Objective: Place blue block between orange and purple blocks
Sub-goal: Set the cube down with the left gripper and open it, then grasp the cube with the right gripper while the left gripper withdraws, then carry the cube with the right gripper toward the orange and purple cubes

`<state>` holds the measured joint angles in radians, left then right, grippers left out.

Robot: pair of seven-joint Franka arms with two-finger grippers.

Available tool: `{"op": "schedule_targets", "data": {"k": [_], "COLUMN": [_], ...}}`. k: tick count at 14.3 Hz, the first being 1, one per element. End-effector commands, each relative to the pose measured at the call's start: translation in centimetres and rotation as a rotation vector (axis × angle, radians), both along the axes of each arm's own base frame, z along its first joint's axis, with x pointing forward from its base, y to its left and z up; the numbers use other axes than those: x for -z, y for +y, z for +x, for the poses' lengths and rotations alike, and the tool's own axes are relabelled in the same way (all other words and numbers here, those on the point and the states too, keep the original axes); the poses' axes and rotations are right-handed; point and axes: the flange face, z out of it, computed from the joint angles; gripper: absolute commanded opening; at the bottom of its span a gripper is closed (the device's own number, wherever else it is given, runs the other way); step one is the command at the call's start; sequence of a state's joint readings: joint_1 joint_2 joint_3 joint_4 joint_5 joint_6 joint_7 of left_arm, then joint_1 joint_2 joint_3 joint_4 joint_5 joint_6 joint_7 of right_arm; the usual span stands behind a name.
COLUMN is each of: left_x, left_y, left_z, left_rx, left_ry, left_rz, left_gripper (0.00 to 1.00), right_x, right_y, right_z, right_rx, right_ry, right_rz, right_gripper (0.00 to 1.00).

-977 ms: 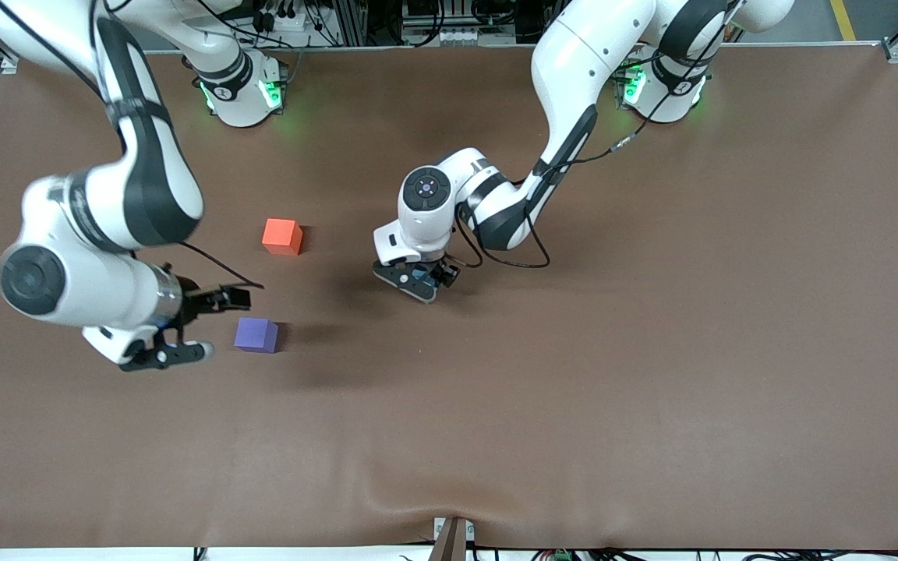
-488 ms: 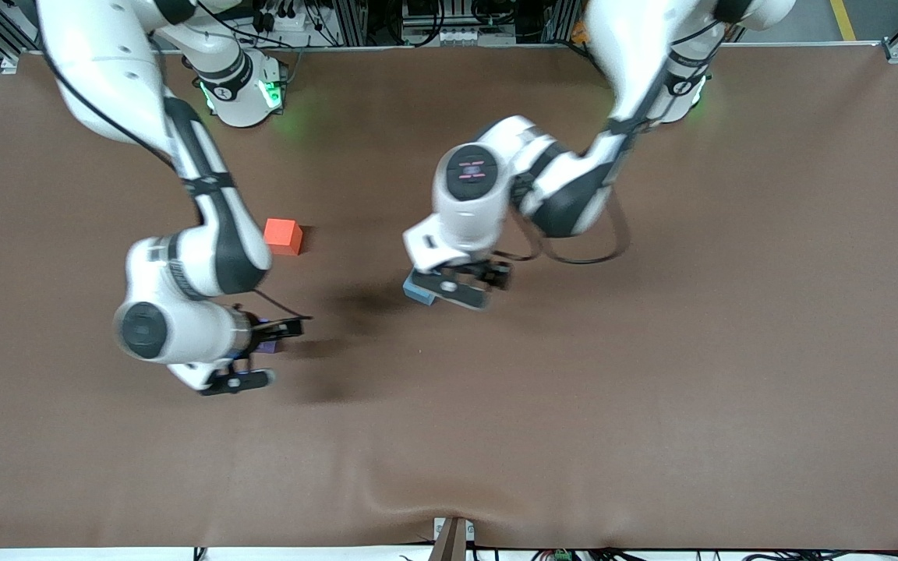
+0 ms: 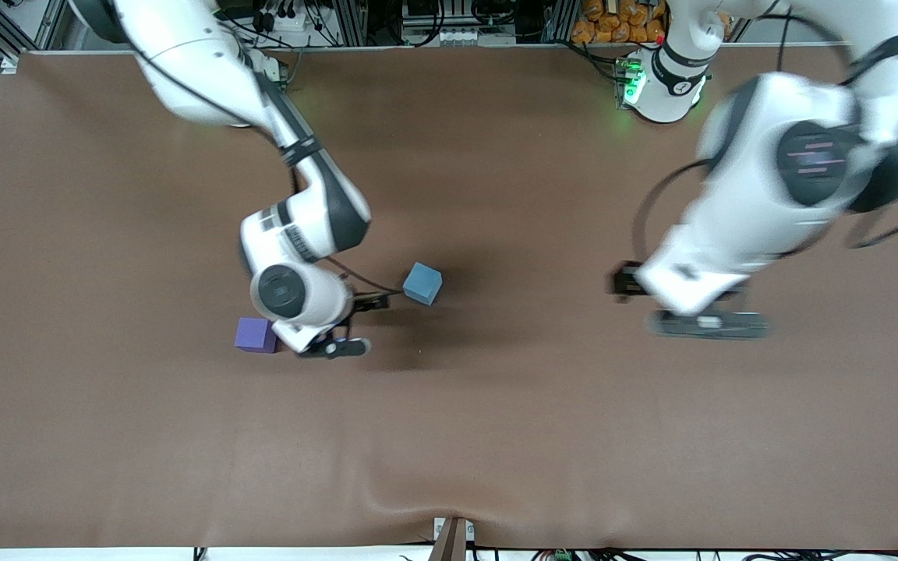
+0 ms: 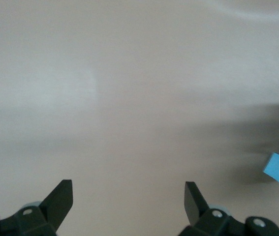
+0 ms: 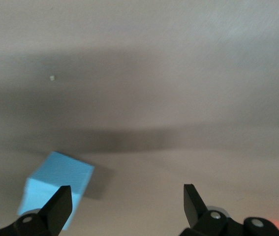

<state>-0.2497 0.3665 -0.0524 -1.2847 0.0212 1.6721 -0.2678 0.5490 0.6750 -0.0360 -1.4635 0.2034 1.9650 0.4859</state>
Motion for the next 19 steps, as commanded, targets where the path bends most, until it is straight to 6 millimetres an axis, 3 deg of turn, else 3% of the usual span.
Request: {"op": "schedule_targets", "data": {"k": [1, 5, 8, 10, 13, 14, 15, 16, 17, 19], "left_x": [-2.2, -5.1, -6.1, -7.0, -6.9, -7.0, -7.0, -7.1, -7.2, -7.3], "left_y": [4.1, 8.4, 9.2, 10.7, 11.3, 11.4, 11.4, 11.4, 11.4, 11.5], "left_z": [-1.1, -3.9, -6.1, -6.5, -6.6, -6.5, -6.4, -6.5, -6.6, -6.6], "left_rx": [-0.039, -0.081, -0.091, -0.106, -0.103, -0.104, -0.104, -0.106, -0.105, -0.106], "left_ry": [0.016, 0.019, 0.006, -0.009, -0.019, -0.028, -0.029, -0.032, -0.034, -0.036], "left_rz": [0.004, 0.010, 0.006, 0.003, -0.001, -0.002, -0.003, -0.003, -0.003, -0.008], "left_gripper": [1.00, 1.00, 1.00, 1.00, 1.00, 1.00, 1.00, 1.00, 1.00, 1.00], "right_x": [0.5, 3.9, 4.9, 5.9, 6.7, 6.7, 6.6, 6.5, 6.4, 6.0], "right_y": [2.6, 6.7, 9.0, 8.8, 8.5, 8.6, 8.5, 8.1, 7.7, 6.7], "right_z": [-1.4, -5.9, -7.7, -7.9, -8.2, -8.2, -8.2, -7.8, -7.5, -6.5], "right_rx": [0.158, 0.330, 0.411, 0.407, 0.406, 0.405, 0.405, 0.413, 0.419, 0.425], "right_ry": [-0.014, -0.045, -0.078, -0.072, -0.068, -0.073, -0.075, -0.076, -0.077, -0.081], "right_rz": [-0.020, -0.055, -0.047, -0.064, -0.075, -0.071, -0.071, -0.070, -0.068, -0.066], "right_gripper": [1.00, 1.00, 1.00, 1.00, 1.00, 0.86, 0.57, 0.38, 0.29, 0.27]}}
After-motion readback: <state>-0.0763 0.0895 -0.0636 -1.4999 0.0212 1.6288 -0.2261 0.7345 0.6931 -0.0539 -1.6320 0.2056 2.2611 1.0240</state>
